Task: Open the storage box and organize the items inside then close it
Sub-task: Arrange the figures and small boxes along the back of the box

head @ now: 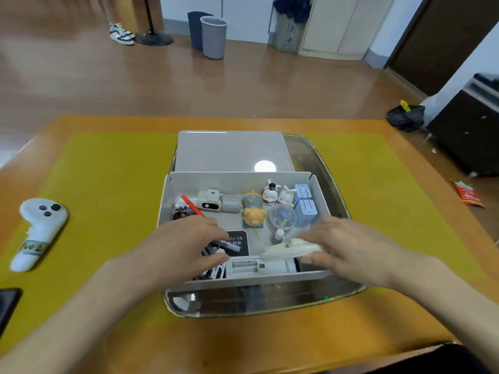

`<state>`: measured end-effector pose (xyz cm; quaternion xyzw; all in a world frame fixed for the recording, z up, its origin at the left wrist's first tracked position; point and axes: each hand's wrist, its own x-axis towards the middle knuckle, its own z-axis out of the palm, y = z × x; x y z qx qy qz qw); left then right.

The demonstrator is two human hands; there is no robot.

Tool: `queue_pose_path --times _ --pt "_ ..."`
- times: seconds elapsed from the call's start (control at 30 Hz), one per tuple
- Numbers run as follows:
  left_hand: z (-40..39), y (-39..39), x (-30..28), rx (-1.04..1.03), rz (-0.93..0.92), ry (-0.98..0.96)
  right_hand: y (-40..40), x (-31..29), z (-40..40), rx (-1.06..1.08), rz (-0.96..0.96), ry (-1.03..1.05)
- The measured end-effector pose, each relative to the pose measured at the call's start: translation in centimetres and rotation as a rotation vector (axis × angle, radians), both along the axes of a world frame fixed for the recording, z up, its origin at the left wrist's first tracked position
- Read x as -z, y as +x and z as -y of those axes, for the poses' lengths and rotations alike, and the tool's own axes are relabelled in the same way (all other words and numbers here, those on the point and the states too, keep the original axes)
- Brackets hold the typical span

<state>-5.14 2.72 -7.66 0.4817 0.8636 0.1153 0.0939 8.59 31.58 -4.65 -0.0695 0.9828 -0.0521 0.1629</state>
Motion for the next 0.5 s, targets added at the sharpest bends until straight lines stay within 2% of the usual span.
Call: queue_pose_path --times 0.1,0.17,0.27,0.3,0.37,0.43,0.5 --pt "-1.4 0.8 -0.1 0.022 0.137 0.102 -0.2 0.8 1.8 0.021 0.008 -0.095" --pt "-2.4 1.5 0.1 0.056 0.199 0.114 -0.4 1.1 2.8 0.027 -0.014 -0.249" --pt "-3.3 1.7 0.5 0.133 0.164 0.069 -0.6 0.9 2.3 0.1 -0.06 -0.399" --pt "-3.3 1.5 0.4 0.127 0.146 0.054 -0.5 0.7 1.4 0.115 -0.101 -0.365" --pt "-3.2 0.9 0.4 0.104 0.119 0.031 -0.6 0.3 -0.7 0.062 -0.166 -0.102" --pt "-3.0 0.4 0.6 0.093 0.105 0.011 -0.6 0.4 -2.0 -0.05 -0.134 0.225" --pt "-3.0 0.4 0.7 0.09 0.117 -0.01 -0.7 1.4 -2.1 -0.126 -0.094 0.357"
